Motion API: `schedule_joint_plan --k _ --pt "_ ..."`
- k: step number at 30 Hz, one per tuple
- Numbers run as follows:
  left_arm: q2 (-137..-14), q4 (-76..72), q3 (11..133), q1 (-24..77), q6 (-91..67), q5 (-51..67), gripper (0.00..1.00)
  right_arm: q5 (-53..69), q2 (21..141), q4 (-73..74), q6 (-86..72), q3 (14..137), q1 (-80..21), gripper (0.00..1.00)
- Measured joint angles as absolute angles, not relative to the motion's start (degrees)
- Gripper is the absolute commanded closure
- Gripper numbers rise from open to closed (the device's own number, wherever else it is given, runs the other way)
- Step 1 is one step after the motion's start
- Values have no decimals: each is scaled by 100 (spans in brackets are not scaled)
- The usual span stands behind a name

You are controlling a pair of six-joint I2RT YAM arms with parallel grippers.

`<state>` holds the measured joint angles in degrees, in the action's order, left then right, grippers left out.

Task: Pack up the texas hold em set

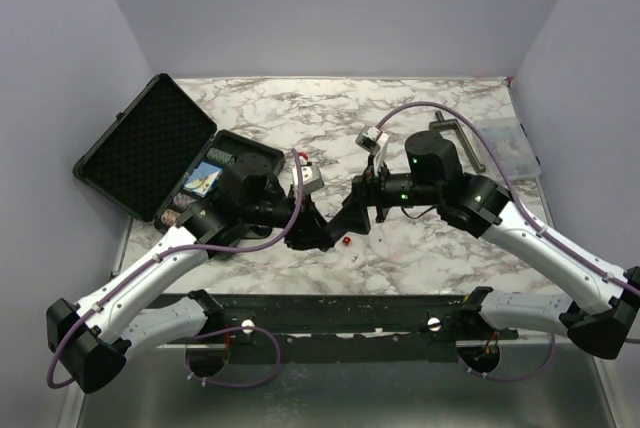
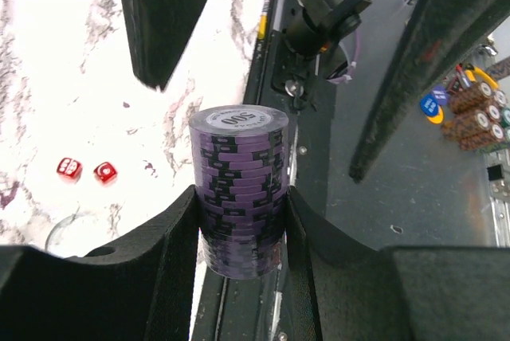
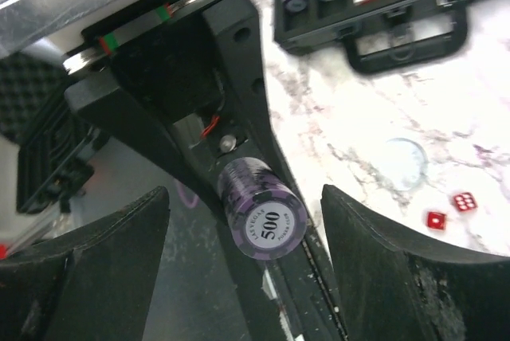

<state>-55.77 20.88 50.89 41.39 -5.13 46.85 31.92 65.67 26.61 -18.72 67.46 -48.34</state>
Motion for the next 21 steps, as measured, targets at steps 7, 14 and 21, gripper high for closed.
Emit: schedule_joint_plan --k 7,14,21 --pt "-5577 2182 5089 4139 -556 3968 100 1350 6379 2731 -2143 6781 -4836 19" --pt "-5625 2281 5089 4139 -993 2733 100 -447 6104 2965 -2342 6788 -4838 16" --pt "-6139 2399 5223 4136 -1933 1151 100 -991 6040 3096 -2418 6783 -4838 16"
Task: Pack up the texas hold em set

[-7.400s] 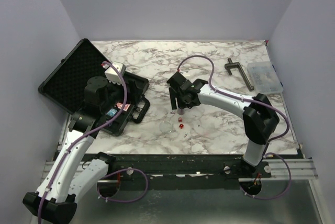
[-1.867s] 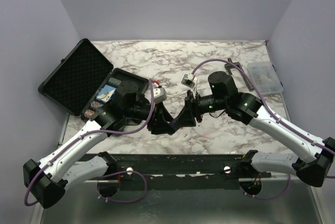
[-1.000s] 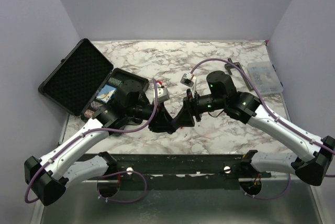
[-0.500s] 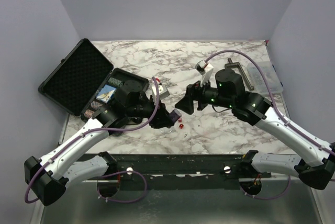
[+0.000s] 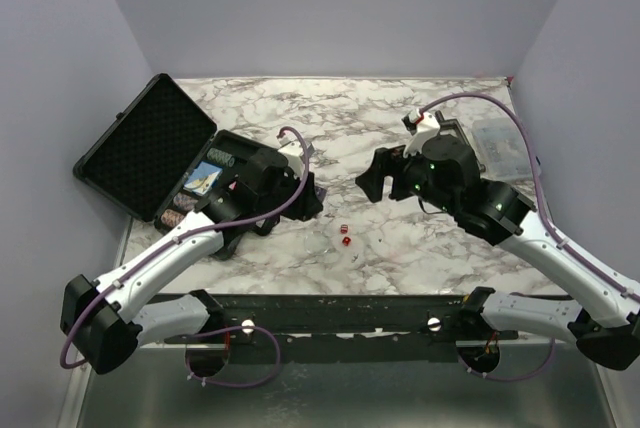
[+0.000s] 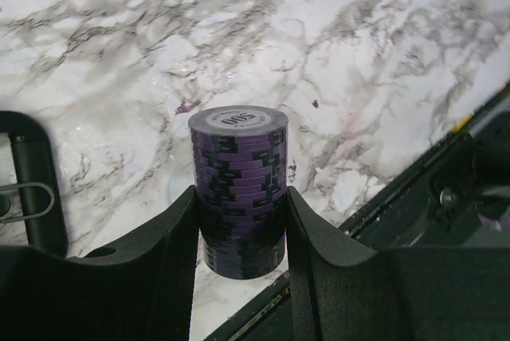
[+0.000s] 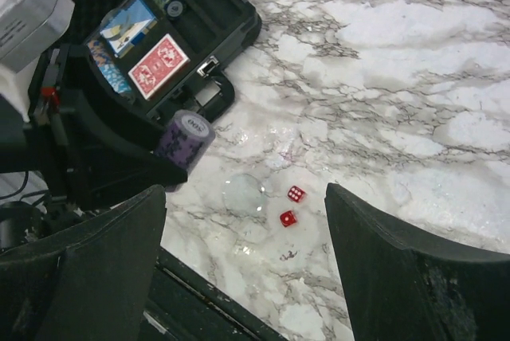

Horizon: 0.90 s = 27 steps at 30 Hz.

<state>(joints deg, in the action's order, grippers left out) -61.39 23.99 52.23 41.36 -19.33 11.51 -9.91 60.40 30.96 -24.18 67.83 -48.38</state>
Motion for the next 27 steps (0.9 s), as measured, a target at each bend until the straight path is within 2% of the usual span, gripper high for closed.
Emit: schedule_joint_plan --k 9,27 --pt "-6479 2943 5583 4132 -3542 -635 100 -1160 5872 3326 -2462 6654 -4838 18" --pt "-6434 3542 5754 3667 -4506 -1579 100 -1293 5719 3321 -2810 6136 -4838 19"
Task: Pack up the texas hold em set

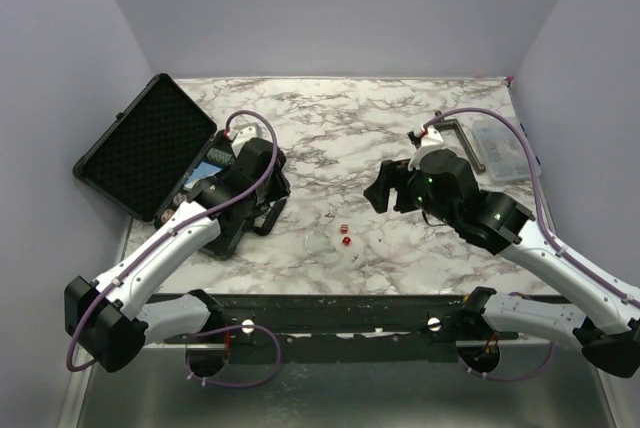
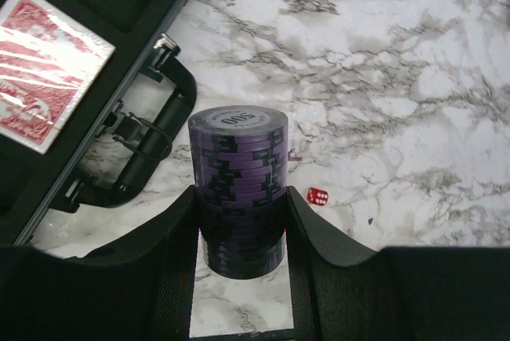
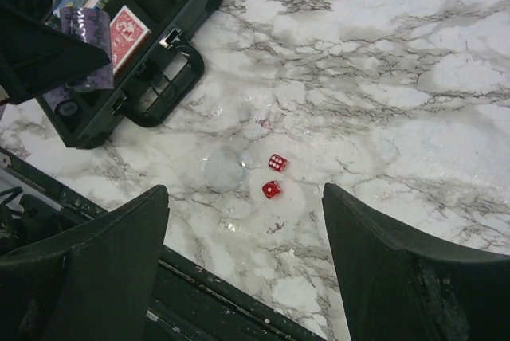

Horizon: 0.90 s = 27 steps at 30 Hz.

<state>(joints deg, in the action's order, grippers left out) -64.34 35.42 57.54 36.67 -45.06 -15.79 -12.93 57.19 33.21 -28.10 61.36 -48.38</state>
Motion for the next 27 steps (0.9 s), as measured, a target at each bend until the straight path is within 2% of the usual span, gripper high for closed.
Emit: schedule_joint_plan --k 4,6,7,11,18,27 --pt "-6676 4014 6143 3594 -4991 -1935 100 -1299 5660 3315 -3079 6062 -4838 14" --pt "-6807 4204 6342 3579 -5367 -2119 100 -1323 5655 3310 -3334 6062 -4838 2" --pt "-6834 4272 6388 3566 -5500 -2176 100 -1350 5655 3310 -3581 6064 -4838 0" --pt "-6943 4534 6517 3454 -5988 -2261 100 -1389 5658 3361 -4515 6204 -4838 0" --pt "-7332 4825 6667 2991 -6499 -2209 100 -1334 5662 3503 -5970 7157 -4838 0" --pt "-8221 5310 7341 2517 -6866 -2117 100 -493 5476 3170 -6949 7338 -4838 0"
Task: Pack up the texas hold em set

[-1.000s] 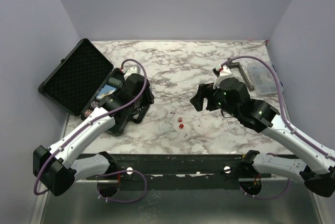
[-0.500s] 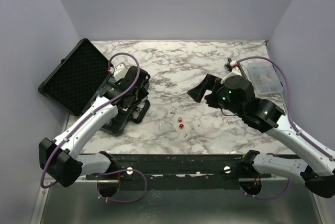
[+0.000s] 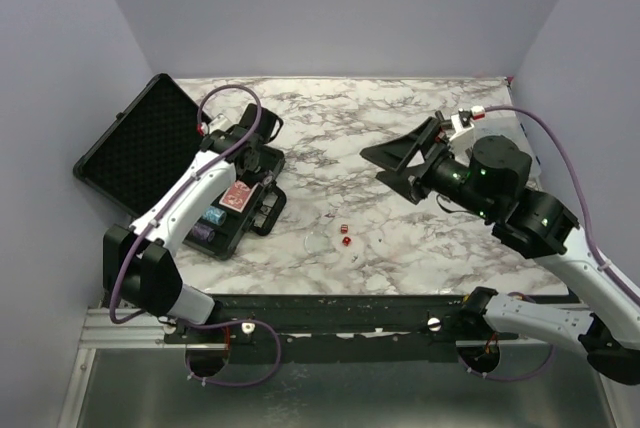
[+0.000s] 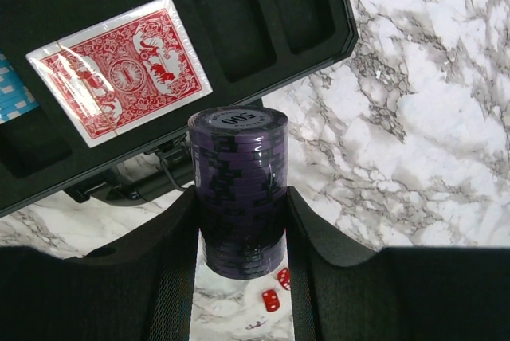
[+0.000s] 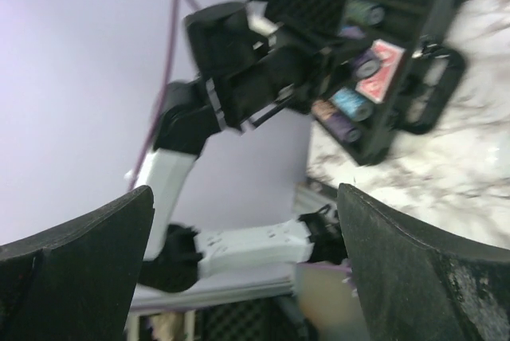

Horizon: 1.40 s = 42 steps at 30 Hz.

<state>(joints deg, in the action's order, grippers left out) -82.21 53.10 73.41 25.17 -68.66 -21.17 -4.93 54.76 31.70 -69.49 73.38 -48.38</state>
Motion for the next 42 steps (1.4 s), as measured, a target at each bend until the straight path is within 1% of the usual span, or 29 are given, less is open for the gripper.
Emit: schedule_joint_plan --k 5,12,27,32,37,42 --pt "-8621 5365 7664 2353 -6987 -2029 100 51 4958 2504 -7424 7035 -4838 0" --pt "-9312 5430 7935 2106 -7078 -1859 100 292 4720 1857 -7848 6735 -4838 0" --pt "-9902 5481 8331 1647 -7089 -1601 100 414 4836 1096 -8423 6075 -4838 1" --pt "-10099 5500 8462 1463 -7035 -1584 100 510 5116 932 -8567 6062 -4838 0" --pt "-10313 5500 8597 1343 -6941 -1581 100 508 5105 834 -8547 6062 -4838 0" --pt "-10525 5500 8792 1269 -6862 -1542 100 270 5266 1055 -8396 6097 -4838 0"
